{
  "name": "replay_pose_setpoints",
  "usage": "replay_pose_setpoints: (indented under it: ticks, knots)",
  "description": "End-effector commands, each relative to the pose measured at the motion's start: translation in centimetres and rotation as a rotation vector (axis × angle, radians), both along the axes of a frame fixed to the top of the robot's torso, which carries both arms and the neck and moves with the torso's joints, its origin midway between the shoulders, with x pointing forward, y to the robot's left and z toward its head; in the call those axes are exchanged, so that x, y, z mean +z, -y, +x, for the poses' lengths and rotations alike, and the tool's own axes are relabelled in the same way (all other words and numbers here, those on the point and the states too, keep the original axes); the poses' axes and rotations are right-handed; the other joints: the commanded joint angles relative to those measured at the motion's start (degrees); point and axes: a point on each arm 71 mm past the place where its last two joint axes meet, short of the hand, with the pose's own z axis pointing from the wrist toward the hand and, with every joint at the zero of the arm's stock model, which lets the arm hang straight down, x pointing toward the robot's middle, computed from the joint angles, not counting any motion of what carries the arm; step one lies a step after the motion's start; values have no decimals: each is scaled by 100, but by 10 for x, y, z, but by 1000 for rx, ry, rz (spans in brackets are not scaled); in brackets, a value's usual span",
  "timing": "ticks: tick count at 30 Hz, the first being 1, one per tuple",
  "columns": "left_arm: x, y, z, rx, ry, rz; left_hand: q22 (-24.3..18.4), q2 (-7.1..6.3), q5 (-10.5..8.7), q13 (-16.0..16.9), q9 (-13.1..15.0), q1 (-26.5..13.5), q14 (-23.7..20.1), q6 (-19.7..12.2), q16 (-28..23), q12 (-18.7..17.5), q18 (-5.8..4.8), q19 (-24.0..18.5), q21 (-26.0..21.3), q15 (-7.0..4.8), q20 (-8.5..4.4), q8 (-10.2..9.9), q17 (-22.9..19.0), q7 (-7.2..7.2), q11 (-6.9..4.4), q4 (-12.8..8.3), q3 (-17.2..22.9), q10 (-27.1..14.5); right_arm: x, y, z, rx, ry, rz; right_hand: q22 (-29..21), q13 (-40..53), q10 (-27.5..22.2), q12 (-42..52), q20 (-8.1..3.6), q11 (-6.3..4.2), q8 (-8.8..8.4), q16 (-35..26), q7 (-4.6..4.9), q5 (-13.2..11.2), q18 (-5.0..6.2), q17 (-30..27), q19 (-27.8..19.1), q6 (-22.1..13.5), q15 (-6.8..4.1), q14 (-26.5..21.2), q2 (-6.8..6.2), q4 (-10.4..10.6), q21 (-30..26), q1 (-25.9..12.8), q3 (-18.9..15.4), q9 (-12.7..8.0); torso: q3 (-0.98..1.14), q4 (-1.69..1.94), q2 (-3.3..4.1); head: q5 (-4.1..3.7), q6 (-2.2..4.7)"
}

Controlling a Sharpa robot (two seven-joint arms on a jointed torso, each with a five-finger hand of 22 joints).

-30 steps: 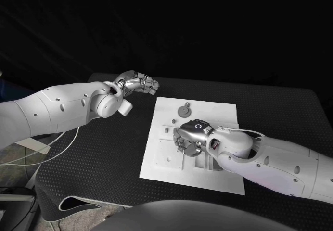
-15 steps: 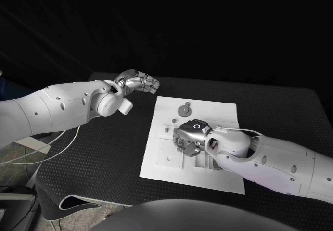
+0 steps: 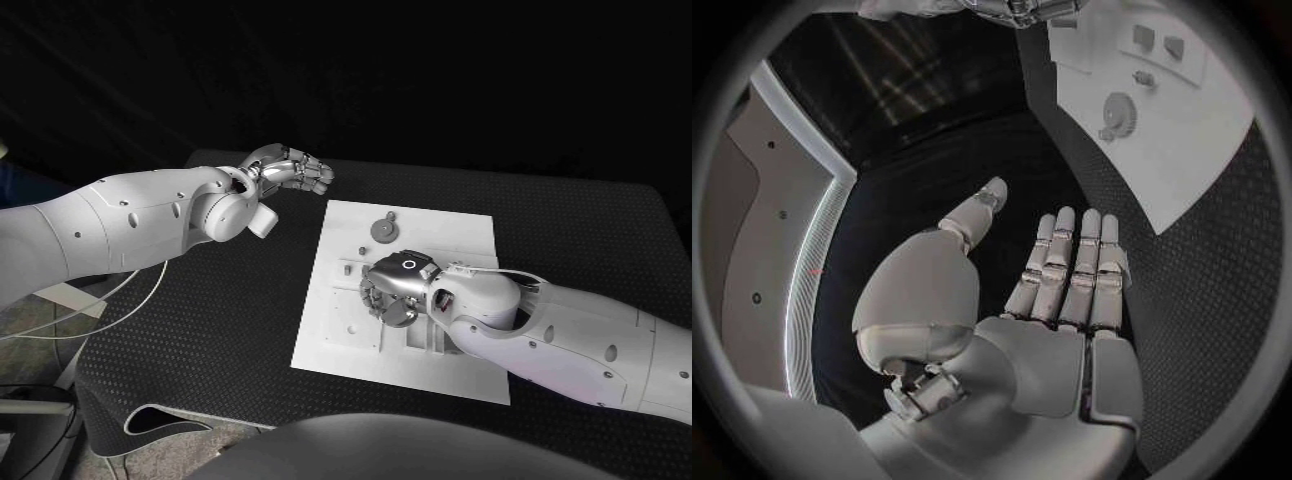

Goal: Assemble the parts on the task board

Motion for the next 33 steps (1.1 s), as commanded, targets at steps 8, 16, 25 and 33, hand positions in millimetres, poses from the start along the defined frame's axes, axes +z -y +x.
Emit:
replay_pose_setpoints:
  ticks: [8, 16, 25, 33]
  knots:
    - [1, 2, 0, -17, 7, -2, -11, -14, -21, -11, 6, 35, 40, -2, -24, 30, -28, 4, 6, 15, 31, 38, 9, 38, 22, 12, -7, 25, -3, -1, -1, 16, -6, -25, 108, 14, -3, -38, -46, 5, 40, 34, 11, 20, 94, 0, 5, 28, -19, -29, 67, -10, 38, -3, 26, 46, -3, 1, 0, 3, 0]
    - [1, 5, 1, -22, 7, -2, -15, -11, -21, -15, 6, 33, 40, -2, -26, 30, -29, 4, 6, 15, 32, 38, 10, 38, 22, 15, -7, 25, -4, -1, 0, 9, 2, -32, 108, 19, -5, -41, -46, 5, 40, 36, 12, 20, 94, -1, 2, 25, -19, -31, 67, -12, 38, -5, 24, 50, -12, -4, 7, -1, 0]
    - [1, 4, 1, -20, 6, -2, -20, -10, -21, -20, 6, 32, 41, -3, -28, 29, -29, 4, 6, 14, 32, 39, 10, 37, 22, 16, -8, 26, -11, -2, -1, 10, -3, -47, 108, 25, -8, -45, -46, 6, 40, 38, 13, 20, 94, -2, 0, 22, -18, -34, 69, -12, 38, -6, 23, 55, -3, 16, 9, 16, 0]
    - [1, 4, 1, -21, 5, -2, -25, -10, -21, -23, 6, 33, 41, -3, -30, 29, -29, 4, 6, 14, 32, 39, 11, 37, 22, 16, -9, 28, -13, -2, -1, 9, -6, -58, 107, 30, -9, -49, -46, 6, 40, 39, 13, 20, 95, -3, -3, 20, -18, -37, 69, -13, 38, -6, 22, 59, -3, -3, -2, 32, 0]
